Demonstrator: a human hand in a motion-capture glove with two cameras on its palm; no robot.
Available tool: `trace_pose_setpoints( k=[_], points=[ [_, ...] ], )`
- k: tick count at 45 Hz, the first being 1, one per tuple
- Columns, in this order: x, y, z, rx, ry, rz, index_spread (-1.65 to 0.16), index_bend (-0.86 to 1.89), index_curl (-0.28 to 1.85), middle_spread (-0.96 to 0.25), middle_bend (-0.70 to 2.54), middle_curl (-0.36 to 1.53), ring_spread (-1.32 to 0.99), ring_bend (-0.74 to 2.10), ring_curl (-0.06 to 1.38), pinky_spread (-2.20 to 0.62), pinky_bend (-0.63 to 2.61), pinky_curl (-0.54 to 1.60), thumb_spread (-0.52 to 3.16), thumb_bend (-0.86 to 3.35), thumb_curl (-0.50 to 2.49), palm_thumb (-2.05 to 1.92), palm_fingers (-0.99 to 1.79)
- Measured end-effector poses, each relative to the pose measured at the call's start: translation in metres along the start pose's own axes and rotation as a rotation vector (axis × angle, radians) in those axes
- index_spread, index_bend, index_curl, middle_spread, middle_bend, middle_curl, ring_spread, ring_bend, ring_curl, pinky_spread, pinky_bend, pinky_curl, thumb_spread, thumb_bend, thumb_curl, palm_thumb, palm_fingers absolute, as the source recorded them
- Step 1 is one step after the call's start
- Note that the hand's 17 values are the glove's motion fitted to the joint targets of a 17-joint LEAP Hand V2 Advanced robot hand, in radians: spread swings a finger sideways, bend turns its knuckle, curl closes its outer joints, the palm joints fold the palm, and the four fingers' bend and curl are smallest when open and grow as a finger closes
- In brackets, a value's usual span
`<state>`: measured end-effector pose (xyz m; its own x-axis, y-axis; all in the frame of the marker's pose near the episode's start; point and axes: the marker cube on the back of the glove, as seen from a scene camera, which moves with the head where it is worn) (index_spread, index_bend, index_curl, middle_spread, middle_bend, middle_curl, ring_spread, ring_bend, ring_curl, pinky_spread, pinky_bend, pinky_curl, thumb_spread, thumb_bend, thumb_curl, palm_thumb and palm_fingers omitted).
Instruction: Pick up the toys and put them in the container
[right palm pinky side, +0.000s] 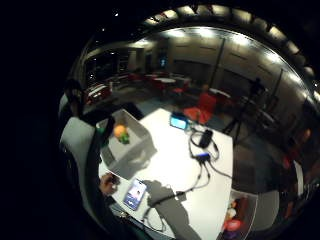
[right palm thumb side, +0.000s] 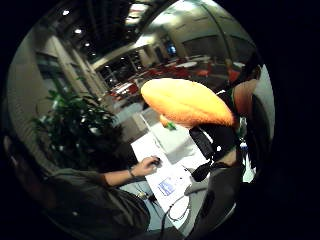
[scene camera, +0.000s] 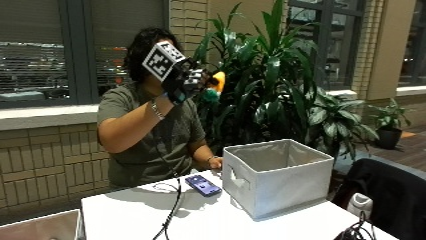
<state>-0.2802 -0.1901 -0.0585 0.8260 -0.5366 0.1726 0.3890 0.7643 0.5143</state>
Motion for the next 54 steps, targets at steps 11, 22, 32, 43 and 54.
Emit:
trace_pose_setpoints(
  k=[11,22,32,43,54],
  points=[
    [-0.045,-0.090,0.057,-0.082,-0.130,0.172,-0.36,0.67,0.51,-0.62,1.56,1.36,-0.62,1.77,1.02,-0.51,1.51,0.85,1.46,0.07,0.30,0.44,0.77],
    [-0.041,-0.093,0.105,-0.224,-0.072,0.201,-0.36,0.64,0.52,-0.62,1.45,1.37,-0.61,1.80,1.05,-0.52,1.57,0.91,1.40,0.00,0.27,0.35,0.63],
    [-0.010,-0.043,0.107,-0.381,-0.099,0.197,-0.38,0.51,0.49,-0.57,1.20,1.22,-0.55,1.68,0.99,-0.48,1.46,0.86,1.21,-0.05,0.26,0.17,0.43],
    [0.047,0.072,0.098,-0.472,-0.027,0.247,-0.40,0.53,0.48,-0.50,0.89,1.05,-0.47,1.44,0.81,-0.43,1.18,0.65,1.19,-0.03,0.26,0.03,0.44],
    [0.093,0.190,0.118,-0.538,0.122,0.347,-0.41,0.47,0.48,-0.45,0.74,0.95,-0.43,1.29,0.71,-0.39,1.02,0.54,1.21,-0.03,0.26,-0.02,0.45]
  ],
)
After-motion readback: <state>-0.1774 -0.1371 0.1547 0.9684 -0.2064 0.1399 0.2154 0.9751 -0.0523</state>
